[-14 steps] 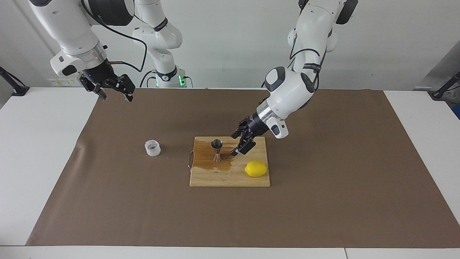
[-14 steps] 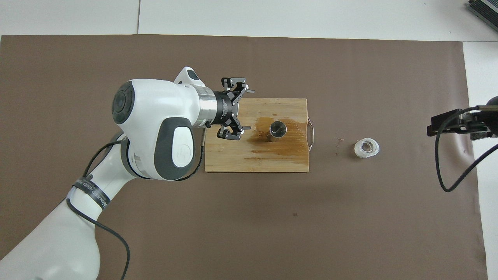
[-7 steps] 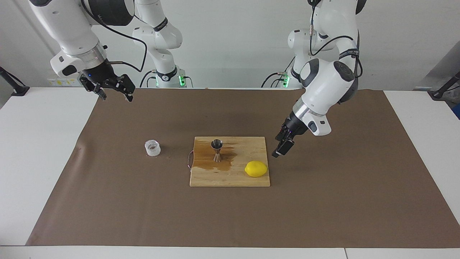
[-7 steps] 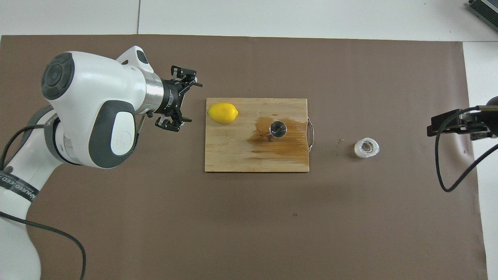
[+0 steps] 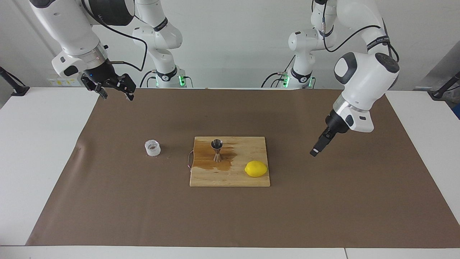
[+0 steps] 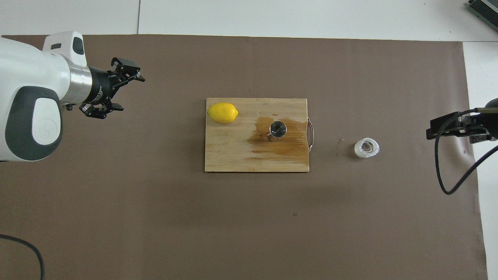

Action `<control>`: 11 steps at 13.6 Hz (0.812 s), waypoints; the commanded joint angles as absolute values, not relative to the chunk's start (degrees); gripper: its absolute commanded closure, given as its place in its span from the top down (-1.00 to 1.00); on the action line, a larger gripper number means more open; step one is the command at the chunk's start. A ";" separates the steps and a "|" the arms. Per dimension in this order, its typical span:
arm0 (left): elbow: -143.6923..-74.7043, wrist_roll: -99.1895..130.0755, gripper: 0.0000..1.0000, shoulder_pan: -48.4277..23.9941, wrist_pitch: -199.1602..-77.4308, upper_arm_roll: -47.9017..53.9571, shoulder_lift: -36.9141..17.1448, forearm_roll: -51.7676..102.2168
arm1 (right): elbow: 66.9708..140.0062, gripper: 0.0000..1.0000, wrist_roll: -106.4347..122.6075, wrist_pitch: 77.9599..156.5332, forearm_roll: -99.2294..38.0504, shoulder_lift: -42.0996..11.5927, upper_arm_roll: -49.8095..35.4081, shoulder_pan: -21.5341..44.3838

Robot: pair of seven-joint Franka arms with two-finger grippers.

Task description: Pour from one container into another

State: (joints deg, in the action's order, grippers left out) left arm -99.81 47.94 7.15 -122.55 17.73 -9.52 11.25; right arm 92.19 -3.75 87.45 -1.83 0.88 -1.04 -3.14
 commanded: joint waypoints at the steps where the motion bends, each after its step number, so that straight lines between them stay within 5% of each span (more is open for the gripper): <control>1: -97.83 42.21 1.00 4.77 -119.63 12.25 -8.53 9.76 | 93.78 1.00 -0.90 86.84 -3.08 2.28 -1.23 -3.87; 7: -95.54 17.00 1.00 2.29 -113.65 5.27 -3.97 5.36 | 98.33 1.00 21.14 88.41 -3.25 4.47 -1.23 -6.33; 11: -95.54 3.20 1.00 -0.08 -106.63 2.82 -1.23 4.40 | 109.47 1.00 42.83 99.89 -3.25 8.34 -1.23 -8.35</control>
